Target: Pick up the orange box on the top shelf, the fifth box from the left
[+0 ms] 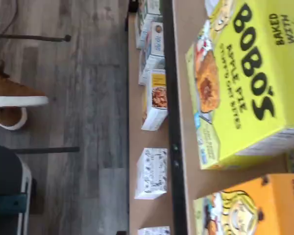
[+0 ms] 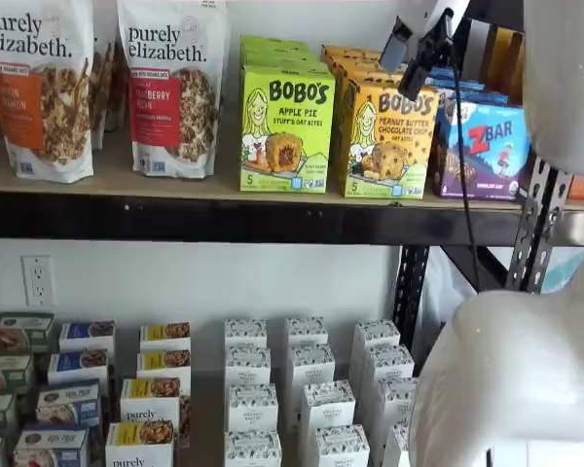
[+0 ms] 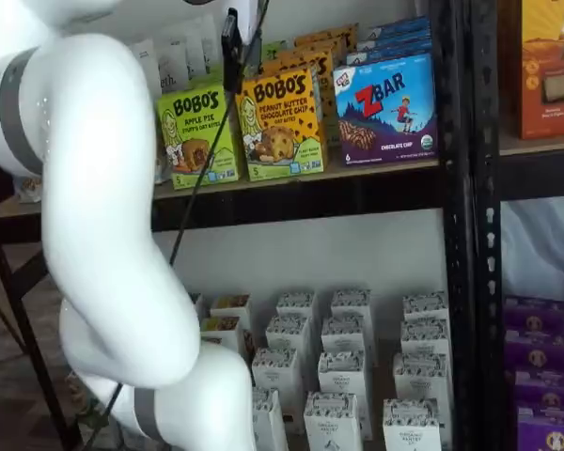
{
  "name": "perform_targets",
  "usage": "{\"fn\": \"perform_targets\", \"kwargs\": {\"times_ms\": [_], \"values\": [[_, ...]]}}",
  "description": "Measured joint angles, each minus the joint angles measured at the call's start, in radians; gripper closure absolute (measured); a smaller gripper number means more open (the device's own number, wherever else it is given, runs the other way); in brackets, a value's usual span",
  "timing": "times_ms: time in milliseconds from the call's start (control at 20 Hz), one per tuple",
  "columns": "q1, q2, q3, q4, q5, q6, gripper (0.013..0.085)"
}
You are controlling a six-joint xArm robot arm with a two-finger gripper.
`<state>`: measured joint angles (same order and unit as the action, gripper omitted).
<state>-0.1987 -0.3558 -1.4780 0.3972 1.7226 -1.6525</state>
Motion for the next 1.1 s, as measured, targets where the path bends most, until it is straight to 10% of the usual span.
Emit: {"fn": "perform_targets", "kwargs": {"times_ms": [1100], "values": [[-0.010, 0.108, -0.014, -0.068, -0.162, -0.063, 0.0130]]}}
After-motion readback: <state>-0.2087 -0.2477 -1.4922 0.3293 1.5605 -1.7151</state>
